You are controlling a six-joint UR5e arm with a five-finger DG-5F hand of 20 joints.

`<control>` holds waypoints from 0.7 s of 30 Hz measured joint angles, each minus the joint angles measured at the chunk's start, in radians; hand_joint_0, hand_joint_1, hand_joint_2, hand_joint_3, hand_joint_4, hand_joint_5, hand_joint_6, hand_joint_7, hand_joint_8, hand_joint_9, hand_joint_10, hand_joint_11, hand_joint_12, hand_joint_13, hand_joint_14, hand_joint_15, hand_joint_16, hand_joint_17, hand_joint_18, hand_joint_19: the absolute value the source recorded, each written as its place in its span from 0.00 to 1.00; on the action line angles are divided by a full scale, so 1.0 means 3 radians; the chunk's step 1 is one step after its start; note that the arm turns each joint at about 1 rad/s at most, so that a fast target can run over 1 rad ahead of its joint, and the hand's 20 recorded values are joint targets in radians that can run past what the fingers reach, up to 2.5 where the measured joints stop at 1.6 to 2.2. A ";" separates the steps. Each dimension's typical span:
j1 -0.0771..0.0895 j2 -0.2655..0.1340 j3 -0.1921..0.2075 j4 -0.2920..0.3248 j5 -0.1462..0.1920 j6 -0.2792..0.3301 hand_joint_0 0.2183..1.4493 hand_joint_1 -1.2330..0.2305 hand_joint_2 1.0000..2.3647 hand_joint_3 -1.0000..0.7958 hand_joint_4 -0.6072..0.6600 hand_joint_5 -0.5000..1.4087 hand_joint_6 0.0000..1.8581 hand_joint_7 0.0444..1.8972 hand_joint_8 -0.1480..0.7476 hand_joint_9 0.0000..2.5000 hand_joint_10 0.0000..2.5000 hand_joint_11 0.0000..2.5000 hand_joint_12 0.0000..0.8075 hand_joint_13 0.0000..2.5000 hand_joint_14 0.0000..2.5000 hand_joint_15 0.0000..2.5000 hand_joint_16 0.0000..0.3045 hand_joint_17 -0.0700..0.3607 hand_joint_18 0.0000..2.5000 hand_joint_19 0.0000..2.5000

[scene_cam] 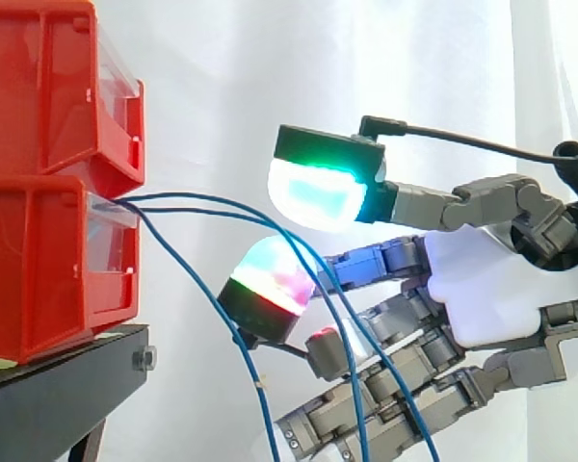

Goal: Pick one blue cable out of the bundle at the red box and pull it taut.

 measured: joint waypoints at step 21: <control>0.0000 0.0000 0.0000 0.0000 0.0002 0.0000 0.39 0.28 0.01 0.35 0.45 0.15 0.50 0.46 0.50 0.39 0.00 0.44 0.48 0.22 0.00 0.10 0.17 0.43 0.22 0.07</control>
